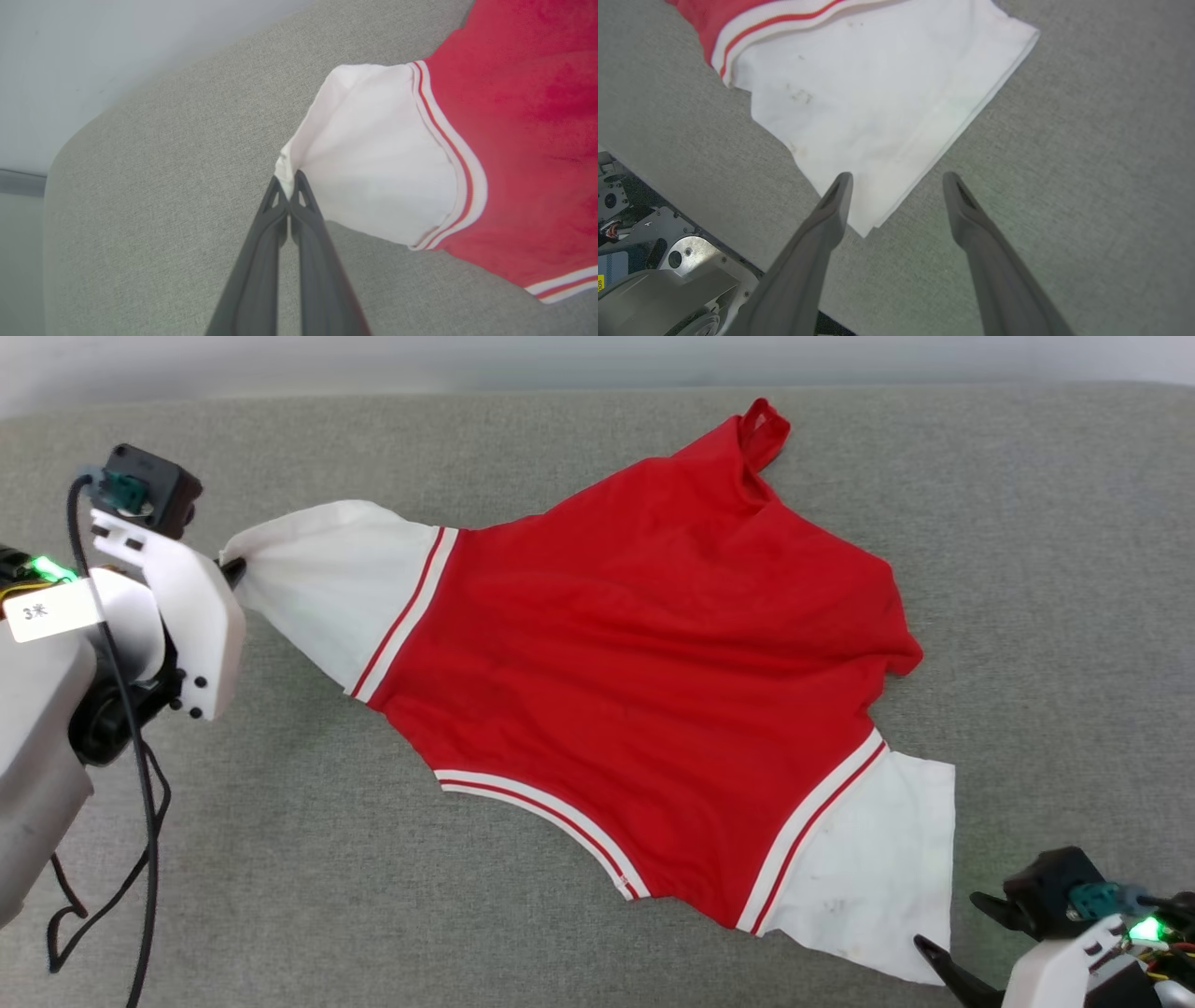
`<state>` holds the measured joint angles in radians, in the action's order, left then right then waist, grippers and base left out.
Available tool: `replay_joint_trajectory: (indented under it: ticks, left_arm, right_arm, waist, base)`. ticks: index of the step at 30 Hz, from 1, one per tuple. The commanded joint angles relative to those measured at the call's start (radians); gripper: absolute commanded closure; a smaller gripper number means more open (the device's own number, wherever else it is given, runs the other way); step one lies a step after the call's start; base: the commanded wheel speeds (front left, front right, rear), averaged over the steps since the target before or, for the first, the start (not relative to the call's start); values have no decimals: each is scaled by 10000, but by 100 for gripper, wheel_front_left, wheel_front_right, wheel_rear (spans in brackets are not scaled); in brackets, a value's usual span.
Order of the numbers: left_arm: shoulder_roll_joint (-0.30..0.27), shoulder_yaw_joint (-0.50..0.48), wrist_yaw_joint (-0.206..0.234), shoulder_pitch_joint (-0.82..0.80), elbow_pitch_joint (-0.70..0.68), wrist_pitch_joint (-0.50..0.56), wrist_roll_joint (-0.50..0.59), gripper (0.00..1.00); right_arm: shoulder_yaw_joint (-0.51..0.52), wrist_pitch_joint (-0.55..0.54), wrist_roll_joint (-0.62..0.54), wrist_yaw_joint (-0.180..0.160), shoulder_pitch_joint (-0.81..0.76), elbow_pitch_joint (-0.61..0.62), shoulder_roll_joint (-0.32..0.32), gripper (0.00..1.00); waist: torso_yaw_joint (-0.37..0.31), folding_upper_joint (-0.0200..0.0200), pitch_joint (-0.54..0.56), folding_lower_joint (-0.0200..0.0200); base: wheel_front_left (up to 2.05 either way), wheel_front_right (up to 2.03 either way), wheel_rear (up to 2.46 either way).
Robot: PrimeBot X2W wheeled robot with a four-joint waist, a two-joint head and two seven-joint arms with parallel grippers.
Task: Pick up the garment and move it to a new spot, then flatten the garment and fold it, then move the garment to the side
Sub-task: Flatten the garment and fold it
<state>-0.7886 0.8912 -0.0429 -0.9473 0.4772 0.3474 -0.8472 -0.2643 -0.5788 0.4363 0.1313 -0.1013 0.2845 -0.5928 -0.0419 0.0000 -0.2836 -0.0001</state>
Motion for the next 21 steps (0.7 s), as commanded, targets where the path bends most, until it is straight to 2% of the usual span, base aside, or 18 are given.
replay_joint_trajectory:
  ticks: [1,8,13,17,18,19,21]
  left_arm:
    - [62,6,53,-132,-83,-47,101,100]
    - [256,132,-18,-474,-322,-86,327,100]
    - [337,202,-47,-607,-349,-137,408,100]
    - [360,225,-58,-602,-335,-208,422,100]
    - [358,227,-64,-578,-324,-233,406,100]
    - [354,233,-72,-555,-316,-258,393,100]
    - [357,233,-85,-505,-285,-284,360,100]
  right_arm:
    - [-149,94,-75,-12,257,-226,-89,0]
    - [-1438,431,116,-9,1182,-1811,6,0]
    - [-2564,339,8,11,1270,-3036,168,0]
    - [-3224,330,48,57,1207,-3569,254,0]
    - [-3307,370,57,57,1214,-3612,244,35]
    - [-3353,412,66,57,1255,-3654,254,100]
    - [-3424,549,95,57,1304,-3709,243,100]
  waist:
    - [122,0,-148,1]
    - [362,0,-503,1]
    - [487,0,-624,1]
    - [516,0,-633,1]
    - [512,0,-631,1]
    - [506,0,-626,1]
    - [486,0,-594,1]
  base:
    - [0,0,0]
    - [0,0,0]
    - [0,0,0]
    - [0,0,0]
    - [0,0,0]
    - [0,0,0]
    - [0,0,0]
